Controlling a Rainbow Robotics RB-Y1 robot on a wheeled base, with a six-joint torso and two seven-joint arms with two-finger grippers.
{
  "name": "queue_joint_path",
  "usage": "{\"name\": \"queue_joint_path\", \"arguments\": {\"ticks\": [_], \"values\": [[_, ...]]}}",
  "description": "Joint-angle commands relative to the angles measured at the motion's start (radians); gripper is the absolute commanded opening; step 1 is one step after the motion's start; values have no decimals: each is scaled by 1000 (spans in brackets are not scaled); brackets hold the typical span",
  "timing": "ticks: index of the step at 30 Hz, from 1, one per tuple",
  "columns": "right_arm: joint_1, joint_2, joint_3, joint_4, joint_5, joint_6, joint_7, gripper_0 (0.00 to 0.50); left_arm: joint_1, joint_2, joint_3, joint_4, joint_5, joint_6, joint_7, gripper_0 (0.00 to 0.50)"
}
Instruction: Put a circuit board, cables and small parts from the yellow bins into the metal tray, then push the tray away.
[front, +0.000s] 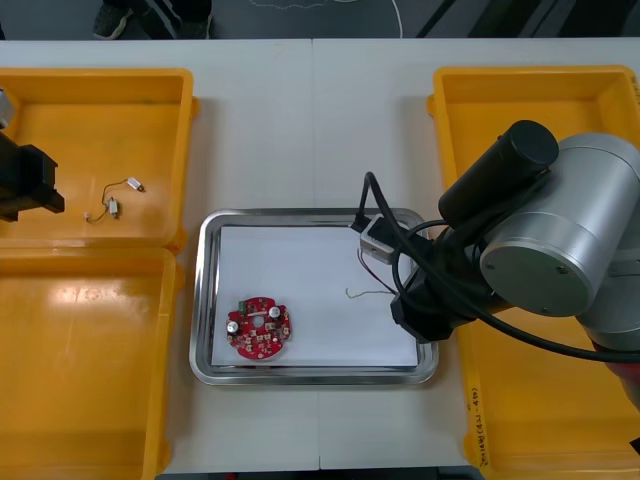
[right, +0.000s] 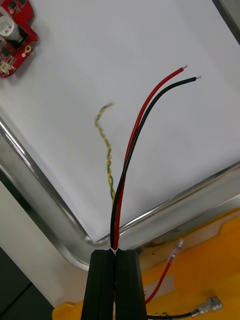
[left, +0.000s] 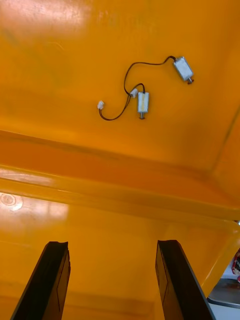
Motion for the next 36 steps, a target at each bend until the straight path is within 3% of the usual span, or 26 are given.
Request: {"name": "queue_joint_path", "arguments": {"ticks": [1,8,15,27,36], "values": [[-53,52,51,9,48,4,69,0,-111,39,-58,80,-22,6,-93,500],[-86,75,141,42,76,-13,92,0,-226,37,-178,216,-16,1,-122,500],[-106,75,239,96,91,-76,127,0,-307,37,-274,342,5,-84,-160,500],[-134,78,388,182,156,-171,189,0,-316,2,-297,515,7,-243,-363,500],[-159,76,439,220,160,-174,235,0,-316,-42,-297,548,-27,-272,-389,500]]}}
